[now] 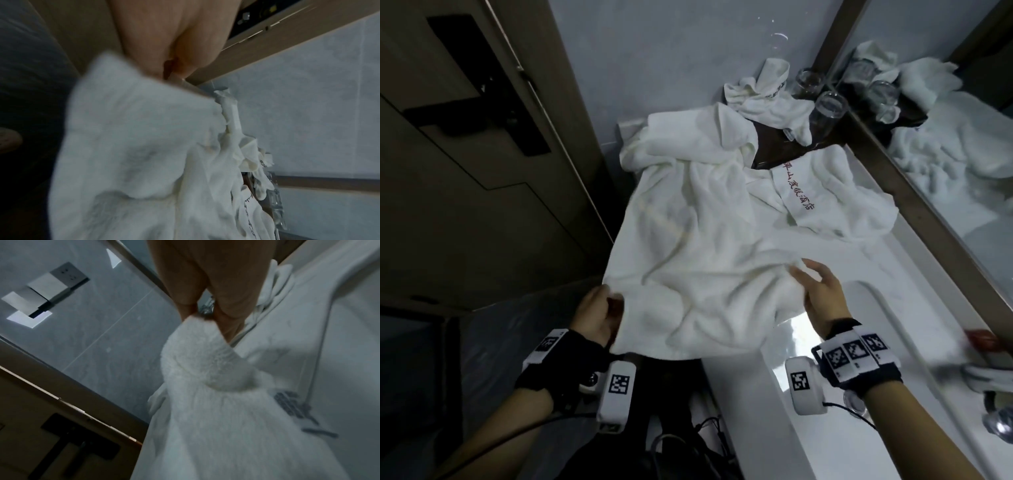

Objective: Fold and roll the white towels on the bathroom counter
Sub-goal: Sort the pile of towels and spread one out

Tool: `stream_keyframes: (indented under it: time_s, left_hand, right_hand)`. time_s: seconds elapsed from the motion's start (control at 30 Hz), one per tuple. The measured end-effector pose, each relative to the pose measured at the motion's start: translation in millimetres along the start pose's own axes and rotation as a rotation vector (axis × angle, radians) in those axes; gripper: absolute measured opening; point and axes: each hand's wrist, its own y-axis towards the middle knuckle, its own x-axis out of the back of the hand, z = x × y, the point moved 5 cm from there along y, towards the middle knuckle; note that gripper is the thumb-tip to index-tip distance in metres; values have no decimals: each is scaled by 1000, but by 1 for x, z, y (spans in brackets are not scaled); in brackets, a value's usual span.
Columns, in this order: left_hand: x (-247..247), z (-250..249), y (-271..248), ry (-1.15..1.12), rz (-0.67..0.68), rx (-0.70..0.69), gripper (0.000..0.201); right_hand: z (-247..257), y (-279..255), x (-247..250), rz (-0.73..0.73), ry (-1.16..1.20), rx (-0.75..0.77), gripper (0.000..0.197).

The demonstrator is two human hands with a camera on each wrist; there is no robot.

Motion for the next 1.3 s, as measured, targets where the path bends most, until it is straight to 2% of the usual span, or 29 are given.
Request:
stream_keyframes:
  time_s: [0.1, 0.13, 0.2, 0.27, 0.33, 0.4, 0.47, 0.57, 0.7, 0.8, 0.9, 0.97, 1.07, 1.1, 1.13, 1.2, 1.23, 1.3]
  left_hand:
    - [-11, 13, -5, -41, 63, 57, 12]
    - [-15, 17, -5, -26, 70, 49, 11]
    - [-21, 20, -8, 109, 64, -40, 7]
    - [-28, 25, -10, 215, 138, -116, 26]
    - [-39, 37, -14, 274, 296, -70, 50]
    - [-45, 48, -21, 385, 383, -22, 52]
    - [-48, 51, -24, 551, 378, -96, 41]
    - [-48, 51, -27, 712, 329, -214, 39]
    - [-37, 45, -23, 685, 234, -188, 44]
    - [-25, 28, -18, 685, 98, -258, 45]
    - [-23, 5, -20, 516, 191, -375, 80]
    - [-27, -9, -24, 680, 312, -422, 100]
    - [-29, -16, -24, 1107, 376, -455, 109]
    - [-29, -14, -23, 1216, 371, -441, 106]
    - [-27, -8, -18, 1273, 376, -456, 94]
    - [-30, -11, -21, 1398, 326, -632, 40]
    - [-29, -12, -23, 1377, 258, -634, 25]
    - [-25, -9, -23, 1296, 188, -638, 18]
  right_hand:
    - [-4, -4, -11, 97, 37, 38, 49]
    - [-8, -5, -15, 153, -23, 40, 62]
    - [-23, -9, -26, 313, -261, 18, 99]
    - [-41, -15, -38, 449, -518, 22, 130]
    - [-54, -17, -46, 434, -788, 82, 139]
    - [-57, -17, -46, 320, -1052, 159, 131]
    - [-57, -18, -48, 292, -1160, 261, 116]
    - [-52, -19, -50, 270, -1188, 382, 104]
    - [-39, -20, -41, 227, -1158, 382, 108]
    - [-23, -20, -33, 196, -1169, 437, 99]
    - [-6, -17, -29, 153, -1054, 492, 84]
    - [7, -16, -28, 117, -1040, 578, 64]
    - [25, -15, -31, 85, -967, 702, 47]
    - [28, -15, -34, 98, -939, 715, 48]
    - [29, -14, -37, 119, -926, 711, 51]
    - [22, -10, -42, 193, -967, 654, 68]
    - [15, -8, -44, 232, -1037, 620, 80]
    - [0, -4, -45, 266, -1202, 586, 99]
